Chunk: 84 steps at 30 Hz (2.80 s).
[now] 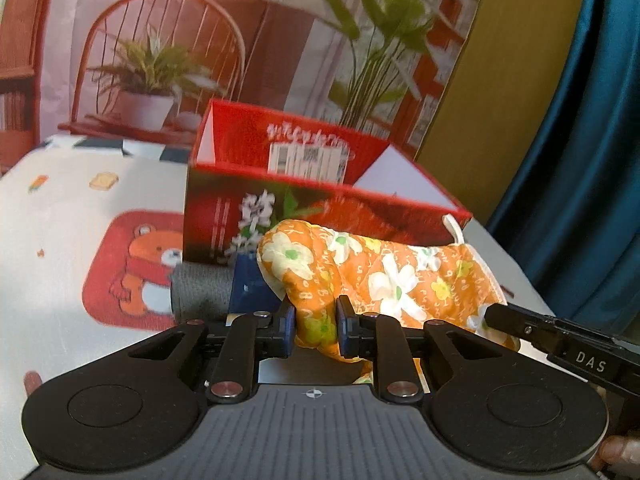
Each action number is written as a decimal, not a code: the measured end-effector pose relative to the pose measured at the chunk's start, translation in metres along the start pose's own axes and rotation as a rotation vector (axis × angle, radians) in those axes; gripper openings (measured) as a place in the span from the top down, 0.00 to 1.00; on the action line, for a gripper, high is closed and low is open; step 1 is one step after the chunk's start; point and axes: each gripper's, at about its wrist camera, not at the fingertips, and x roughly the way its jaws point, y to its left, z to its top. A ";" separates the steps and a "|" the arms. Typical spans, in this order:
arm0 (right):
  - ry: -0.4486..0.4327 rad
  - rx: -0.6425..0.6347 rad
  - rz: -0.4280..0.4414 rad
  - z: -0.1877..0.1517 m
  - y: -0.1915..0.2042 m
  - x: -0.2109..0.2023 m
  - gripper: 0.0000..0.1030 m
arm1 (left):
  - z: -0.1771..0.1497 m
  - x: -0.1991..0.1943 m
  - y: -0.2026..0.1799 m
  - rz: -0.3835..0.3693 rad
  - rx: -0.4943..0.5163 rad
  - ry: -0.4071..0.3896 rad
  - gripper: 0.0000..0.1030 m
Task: Organize soft objects
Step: 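Carry the oven mitt into the red box and open the right gripper, then lower the right gripper onto the blue tissue packet and close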
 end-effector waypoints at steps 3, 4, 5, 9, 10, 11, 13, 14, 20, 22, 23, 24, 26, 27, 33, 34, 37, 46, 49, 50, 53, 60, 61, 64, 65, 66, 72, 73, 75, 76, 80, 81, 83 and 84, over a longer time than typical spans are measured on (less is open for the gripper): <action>-0.017 -0.014 0.008 0.008 0.002 -0.004 0.93 | 0.010 -0.009 -0.008 0.007 0.045 -0.041 0.79; -0.027 -0.021 0.011 0.011 0.003 -0.005 0.93 | 0.015 -0.011 -0.011 0.010 0.056 -0.050 0.79; -0.037 -0.025 0.014 0.015 0.004 -0.006 0.93 | 0.020 -0.014 -0.014 0.005 0.068 -0.061 0.79; -0.083 -0.037 0.028 0.036 0.006 -0.006 0.93 | 0.043 -0.018 -0.024 -0.012 0.117 -0.106 0.79; -0.096 -0.039 0.034 0.042 0.006 -0.005 0.93 | 0.048 -0.017 -0.025 -0.014 0.126 -0.111 0.79; -0.104 -0.043 0.037 0.049 0.006 -0.002 0.93 | 0.054 -0.015 -0.026 -0.012 0.133 -0.115 0.79; -0.113 -0.056 0.039 0.061 0.005 0.005 0.93 | 0.065 -0.009 -0.026 0.008 0.148 -0.124 0.79; -0.117 -0.062 0.043 0.068 0.005 0.011 0.93 | 0.070 -0.005 -0.026 0.022 0.151 -0.126 0.79; -0.142 -0.061 0.083 0.102 0.006 0.046 0.93 | 0.102 0.014 -0.016 0.065 0.144 -0.151 0.79; -0.138 -0.038 0.093 0.110 0.003 0.061 0.93 | 0.113 0.022 -0.014 0.077 0.151 -0.160 0.79; -0.145 -0.051 0.085 0.111 0.003 0.066 0.93 | 0.118 0.026 -0.015 0.083 0.157 -0.163 0.79; -0.158 -0.078 0.075 0.114 0.004 0.073 0.93 | 0.122 0.031 -0.015 0.090 0.165 -0.165 0.79; -0.168 -0.089 0.067 0.115 0.003 0.085 0.93 | 0.130 0.043 -0.018 0.108 0.191 -0.163 0.79; -0.167 -0.080 0.067 0.115 0.002 0.090 0.93 | 0.134 0.050 -0.019 0.117 0.204 -0.160 0.79; -0.152 0.001 0.034 0.124 -0.020 0.131 0.93 | 0.153 0.096 -0.021 0.182 0.225 -0.114 0.79; -0.136 0.012 0.030 0.126 -0.024 0.140 0.93 | 0.156 0.106 -0.019 0.191 0.218 -0.095 0.79; -0.081 0.001 0.015 0.127 -0.033 0.163 0.93 | 0.157 0.133 -0.013 0.222 0.176 0.006 0.79; 0.068 0.034 0.006 0.111 -0.047 0.195 0.93 | 0.146 0.180 0.005 0.251 0.127 0.236 0.79; 0.084 0.041 0.002 0.106 -0.048 0.198 0.93 | 0.143 0.185 0.003 0.259 0.133 0.270 0.79; 0.087 0.041 -0.002 0.105 -0.048 0.199 0.93 | 0.142 0.187 0.003 0.261 0.142 0.276 0.79; 0.092 0.020 -0.032 0.105 -0.046 0.198 0.92 | 0.140 0.188 -0.002 0.247 0.164 0.291 0.71; 0.054 -0.025 -0.116 0.106 -0.038 0.184 0.77 | 0.138 0.168 -0.009 0.198 0.206 0.212 0.32; 0.050 -0.029 -0.120 0.107 -0.037 0.182 0.73 | 0.138 0.164 -0.010 0.196 0.215 0.205 0.32; 0.036 -0.038 -0.126 0.107 -0.030 0.172 0.65 | 0.136 0.145 -0.011 0.195 0.227 0.169 0.32; 0.034 -0.038 -0.122 0.108 -0.028 0.169 0.64 | 0.135 0.137 -0.011 0.195 0.227 0.156 0.32; 0.030 -0.036 -0.117 0.107 -0.026 0.164 0.62 | 0.133 0.129 -0.011 0.193 0.225 0.144 0.32; 0.004 -0.025 -0.066 0.100 -0.012 0.131 0.55 | 0.117 0.078 -0.002 0.177 0.159 0.081 0.34; 0.000 -0.016 -0.062 0.098 -0.010 0.125 0.55 | 0.113 0.071 0.000 0.171 0.143 0.077 0.34; -0.003 0.004 -0.049 0.093 -0.007 0.114 0.55 | 0.106 0.060 0.000 0.152 0.131 0.068 0.34; -0.002 0.010 -0.044 0.091 -0.005 0.108 0.55 | 0.101 0.054 -0.001 0.143 0.139 0.063 0.34; 0.001 -0.012 -0.034 0.077 0.007 0.090 0.55 | 0.079 0.037 -0.007 0.136 0.161 0.053 0.34; 0.006 -0.021 -0.028 0.074 0.010 0.086 0.55 | 0.073 0.033 -0.007 0.131 0.157 0.057 0.34; 0.016 -0.032 -0.017 0.067 0.016 0.078 0.55 | 0.060 0.027 -0.006 0.122 0.141 0.070 0.34; 0.019 -0.033 -0.013 0.063 0.018 0.074 0.55 | 0.053 0.026 -0.006 0.123 0.133 0.079 0.34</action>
